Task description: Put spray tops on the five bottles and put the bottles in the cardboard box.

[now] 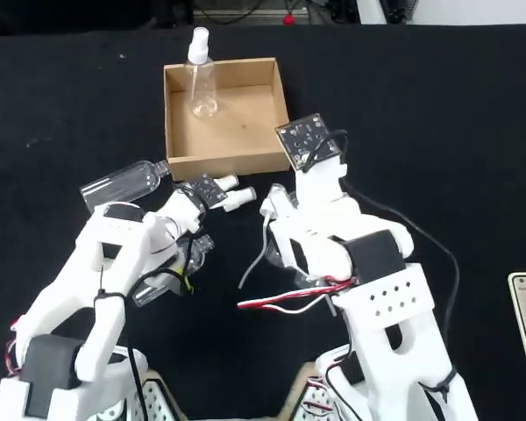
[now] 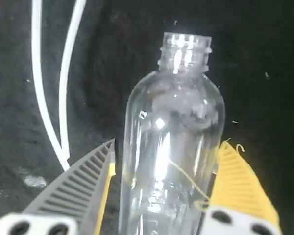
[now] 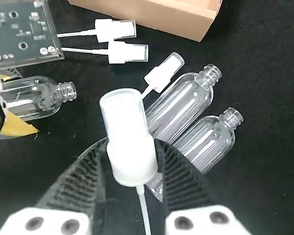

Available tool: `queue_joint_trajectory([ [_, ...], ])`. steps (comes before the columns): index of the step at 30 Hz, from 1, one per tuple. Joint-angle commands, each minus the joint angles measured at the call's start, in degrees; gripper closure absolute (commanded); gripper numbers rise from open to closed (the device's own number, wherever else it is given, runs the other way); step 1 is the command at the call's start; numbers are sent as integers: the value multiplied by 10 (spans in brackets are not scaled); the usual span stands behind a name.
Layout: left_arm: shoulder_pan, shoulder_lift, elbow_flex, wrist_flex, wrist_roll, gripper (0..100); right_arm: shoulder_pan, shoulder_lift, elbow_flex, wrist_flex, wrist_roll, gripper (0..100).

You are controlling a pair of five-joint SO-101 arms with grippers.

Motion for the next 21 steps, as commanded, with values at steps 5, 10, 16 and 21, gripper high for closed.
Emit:
queue_joint_trajectory([
  [5,3,-5,-20,-10,5,690,10,-15,-3,-14,-4,987],
  [10,8,-5,-17,-8,4,814,10,-15,-3,-14,-4,987],
  [16,7,-5,-31,16,3,866,10,-15,-3,-14,-4,987],
  [21,-5,-18,-102,108,2,866,28,-19,-11,-15,-9,987],
])
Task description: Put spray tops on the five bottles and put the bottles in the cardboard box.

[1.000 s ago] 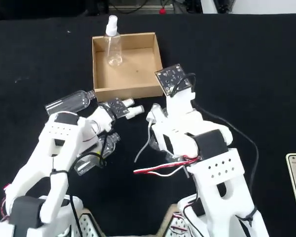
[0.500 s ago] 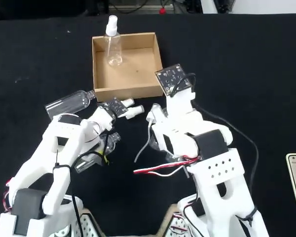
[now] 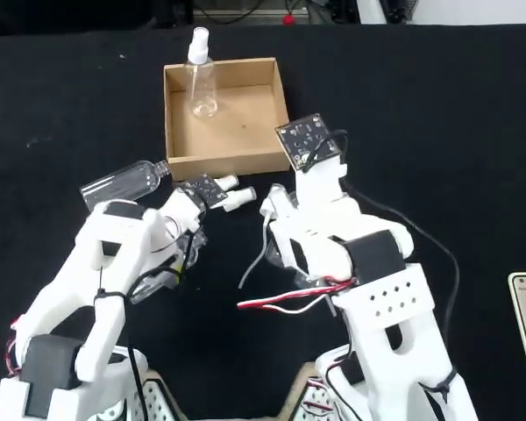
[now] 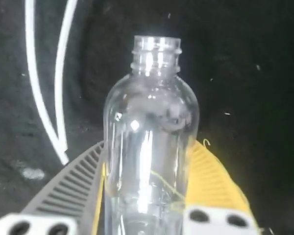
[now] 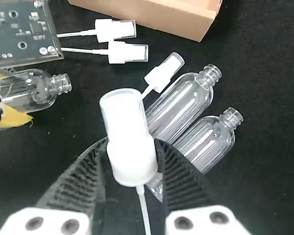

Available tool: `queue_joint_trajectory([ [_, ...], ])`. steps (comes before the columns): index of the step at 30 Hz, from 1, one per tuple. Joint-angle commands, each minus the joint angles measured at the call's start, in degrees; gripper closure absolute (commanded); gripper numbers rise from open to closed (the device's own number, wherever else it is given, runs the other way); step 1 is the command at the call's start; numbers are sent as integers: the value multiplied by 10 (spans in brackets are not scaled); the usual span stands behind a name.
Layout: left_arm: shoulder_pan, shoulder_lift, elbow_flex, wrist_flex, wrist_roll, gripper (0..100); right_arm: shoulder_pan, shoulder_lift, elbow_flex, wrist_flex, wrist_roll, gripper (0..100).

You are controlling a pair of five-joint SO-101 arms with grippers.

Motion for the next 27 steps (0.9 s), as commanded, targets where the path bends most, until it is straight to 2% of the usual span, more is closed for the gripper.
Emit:
queue_joint_trajectory([
  [1,-15,-31,-81,63,1,866,37,-18,-22,-15,-9,987],
  [7,-49,-161,-112,95,3,865,66,-5,-138,-11,-11,987],
  [9,-48,-199,-104,91,10,865,66,10,-188,-10,-36,987],
  [18,-47,-321,-114,86,145,823,62,118,-395,-10,-150,987],
  [27,-33,-455,16,25,228,834,62,213,-506,-15,-253,987],
])
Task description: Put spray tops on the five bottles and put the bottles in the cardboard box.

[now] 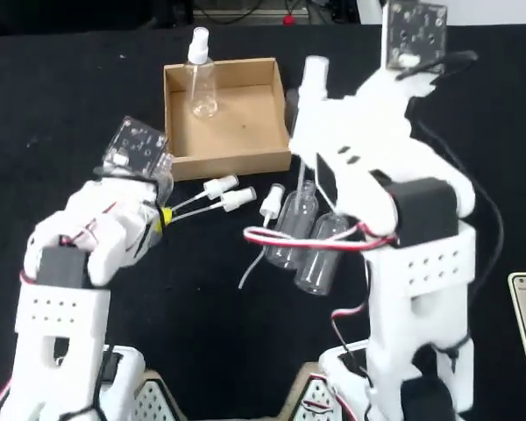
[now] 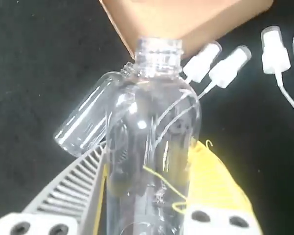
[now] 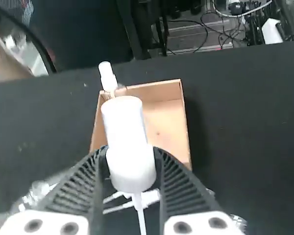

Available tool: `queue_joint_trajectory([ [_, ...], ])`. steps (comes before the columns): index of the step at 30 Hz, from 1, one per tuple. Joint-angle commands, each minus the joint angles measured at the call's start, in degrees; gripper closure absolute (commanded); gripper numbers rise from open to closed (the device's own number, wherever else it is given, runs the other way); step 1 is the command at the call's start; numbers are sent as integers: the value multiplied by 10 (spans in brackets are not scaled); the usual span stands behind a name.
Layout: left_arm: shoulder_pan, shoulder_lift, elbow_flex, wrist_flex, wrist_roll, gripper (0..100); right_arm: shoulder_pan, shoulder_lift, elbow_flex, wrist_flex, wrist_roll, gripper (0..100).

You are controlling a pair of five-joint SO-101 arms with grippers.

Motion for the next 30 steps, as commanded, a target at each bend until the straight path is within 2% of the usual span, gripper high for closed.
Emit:
queue_joint_trajectory([
  [1,15,-74,44,-31,29,834,4,28,-60,-15,-44,987],
  [7,71,-187,137,-80,89,834,-5,51,-77,-26,-80,987],
  [9,99,-214,156,-97,100,833,12,36,-76,-24,-83,987],
  [17,129,-197,175,-190,137,830,24,-49,8,-72,-76,987],
  [26,130,-187,267,-383,190,833,21,-73,109,-205,-81,987],
  [30,133,-207,320,-457,199,832,20,-73,119,-227,-80,987],
])
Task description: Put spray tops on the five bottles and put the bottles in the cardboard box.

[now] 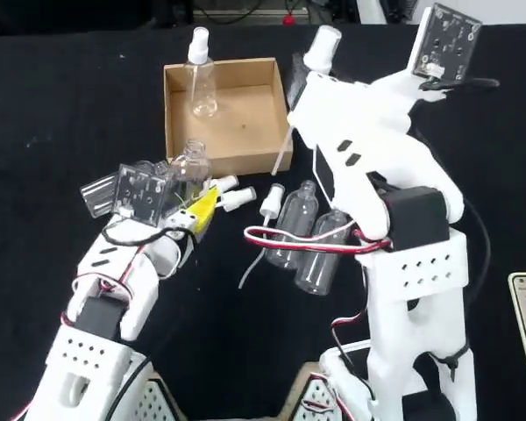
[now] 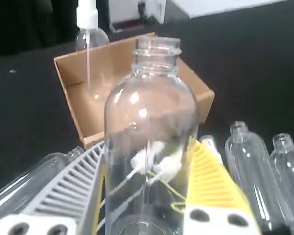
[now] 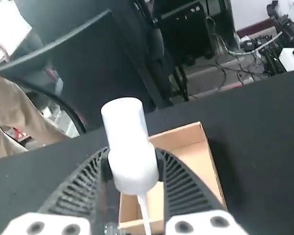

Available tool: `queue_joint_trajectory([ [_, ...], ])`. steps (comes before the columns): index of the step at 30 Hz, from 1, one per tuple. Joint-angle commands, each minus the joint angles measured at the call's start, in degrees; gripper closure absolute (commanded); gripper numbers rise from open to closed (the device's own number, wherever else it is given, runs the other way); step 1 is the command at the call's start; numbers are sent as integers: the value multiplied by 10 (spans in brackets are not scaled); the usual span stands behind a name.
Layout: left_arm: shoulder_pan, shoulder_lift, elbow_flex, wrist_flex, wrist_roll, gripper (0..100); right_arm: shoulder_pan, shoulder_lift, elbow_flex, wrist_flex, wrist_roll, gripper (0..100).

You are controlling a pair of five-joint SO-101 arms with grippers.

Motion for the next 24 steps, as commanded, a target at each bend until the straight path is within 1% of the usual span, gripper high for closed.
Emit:
queue_joint_trajectory([
  [1,14,-21,19,-57,10,832,10,-20,-6,-27,-4,987],
  [6,51,-50,48,-59,11,833,-24,-19,-7,-32,-1,987],
  [8,62,-65,55,-59,27,833,-34,-19,-4,-56,-1,987],
  [11,65,-85,68,-60,49,832,-37,-19,-4,-85,-1,987],
  [15,66,-108,87,-62,54,830,-43,-19,-5,-94,-1,987],
  [20,85,-124,138,-127,54,832,-78,-15,-2,-123,1,987],
  [24,111,-122,150,-149,49,830,-86,-19,-3,-130,44,987],
])
